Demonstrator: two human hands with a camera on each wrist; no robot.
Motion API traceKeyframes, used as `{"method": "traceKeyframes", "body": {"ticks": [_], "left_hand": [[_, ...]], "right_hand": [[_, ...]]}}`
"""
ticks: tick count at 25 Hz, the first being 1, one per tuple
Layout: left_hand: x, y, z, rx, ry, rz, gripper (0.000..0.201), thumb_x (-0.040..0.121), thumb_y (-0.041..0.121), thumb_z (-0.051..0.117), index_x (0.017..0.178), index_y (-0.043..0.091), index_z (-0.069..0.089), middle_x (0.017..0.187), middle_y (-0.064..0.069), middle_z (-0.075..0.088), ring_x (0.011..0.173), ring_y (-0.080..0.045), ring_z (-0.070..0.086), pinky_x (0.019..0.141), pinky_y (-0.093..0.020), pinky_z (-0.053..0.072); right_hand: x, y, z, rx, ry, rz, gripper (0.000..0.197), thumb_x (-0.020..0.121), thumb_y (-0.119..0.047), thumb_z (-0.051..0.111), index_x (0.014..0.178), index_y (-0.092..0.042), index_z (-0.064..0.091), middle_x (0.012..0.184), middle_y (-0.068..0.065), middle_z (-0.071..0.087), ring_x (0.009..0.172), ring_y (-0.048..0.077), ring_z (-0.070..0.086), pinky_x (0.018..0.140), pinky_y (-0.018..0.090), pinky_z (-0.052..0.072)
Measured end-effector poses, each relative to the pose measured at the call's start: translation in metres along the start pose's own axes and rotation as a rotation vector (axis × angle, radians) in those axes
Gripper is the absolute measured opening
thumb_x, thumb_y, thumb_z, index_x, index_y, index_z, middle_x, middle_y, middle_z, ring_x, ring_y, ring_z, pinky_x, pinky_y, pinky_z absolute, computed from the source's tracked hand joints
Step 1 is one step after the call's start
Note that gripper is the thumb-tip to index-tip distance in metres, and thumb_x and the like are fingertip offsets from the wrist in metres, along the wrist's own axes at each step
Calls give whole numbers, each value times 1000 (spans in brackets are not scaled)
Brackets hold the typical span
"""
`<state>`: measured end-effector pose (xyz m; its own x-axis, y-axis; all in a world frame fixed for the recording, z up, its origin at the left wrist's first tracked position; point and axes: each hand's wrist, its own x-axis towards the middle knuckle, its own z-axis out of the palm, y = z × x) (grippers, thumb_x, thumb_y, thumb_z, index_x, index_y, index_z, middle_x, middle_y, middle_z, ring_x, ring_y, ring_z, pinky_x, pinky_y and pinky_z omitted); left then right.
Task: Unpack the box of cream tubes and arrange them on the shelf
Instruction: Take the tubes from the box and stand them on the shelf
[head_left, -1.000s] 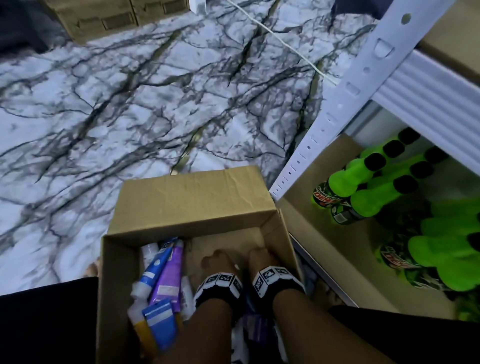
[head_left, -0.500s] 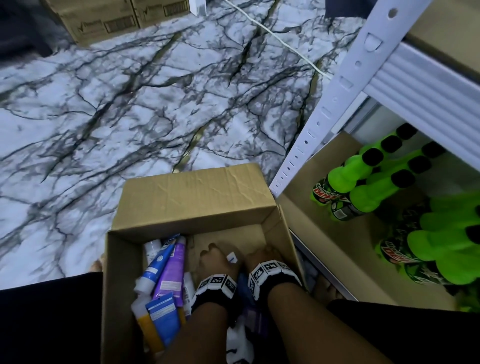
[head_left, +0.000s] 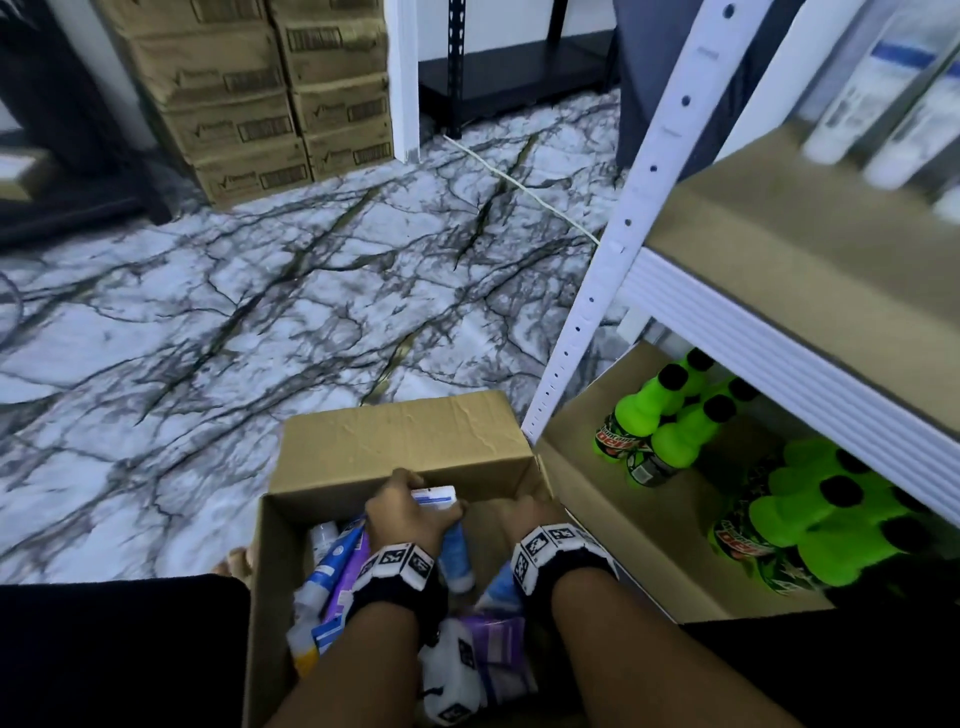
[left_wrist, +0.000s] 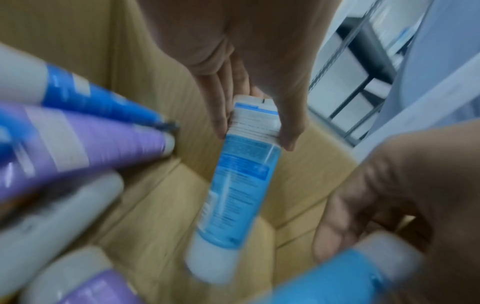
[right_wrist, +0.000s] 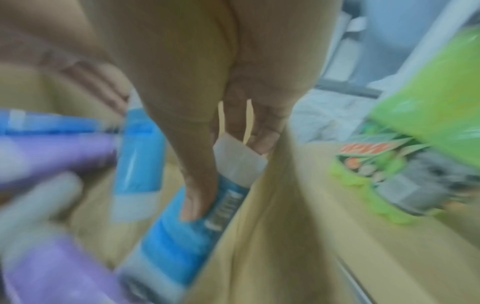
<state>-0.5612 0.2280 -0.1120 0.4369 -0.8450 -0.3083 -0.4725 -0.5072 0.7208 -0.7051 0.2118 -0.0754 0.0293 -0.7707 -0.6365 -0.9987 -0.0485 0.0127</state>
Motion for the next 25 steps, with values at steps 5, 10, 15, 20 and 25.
{"method": "traceKeyframes", "body": {"ticks": [5,10,15,20,25], "left_hand": [[-21,44,-45,-78,86,113,71,49,36,92,107,14,57,91,-11,70,91,-27,65,78,-28,50],[-50,100,-86,-92,132,216,48,53,49,89,78,15,65,77,-6,71,78,-24,68,68,-27,53],[-90,167,-113,-261,161,374,50,49,56,87,71,18,64,73,-1,71,73,-23,67,68,-37,59],[-144,242,-126,-401,139,575,48,47,56,88,75,20,71,68,8,69,68,-14,65,66,-28,55],[-194,313,-121,-495,-11,732,48,43,52,90,74,20,75,67,10,72,65,-7,69,64,-30,59]], "right_hand": [[-33,15,-33,129,151,47,32,95,-15,47,126,-15,56,129,14,57,124,34,52,103,41,44],[-91,53,-63,283,269,82,35,91,-20,61,123,-6,58,126,14,60,117,29,58,94,32,47],[-153,91,-89,594,496,50,41,80,-31,73,117,-17,63,115,7,68,104,24,64,79,24,48],[-210,125,-118,916,772,-54,25,80,-23,75,97,-23,56,91,-2,65,79,11,60,70,21,43],[-261,167,-148,1071,911,-104,33,75,-16,81,71,-24,49,63,-12,51,57,3,48,64,20,46]]}}
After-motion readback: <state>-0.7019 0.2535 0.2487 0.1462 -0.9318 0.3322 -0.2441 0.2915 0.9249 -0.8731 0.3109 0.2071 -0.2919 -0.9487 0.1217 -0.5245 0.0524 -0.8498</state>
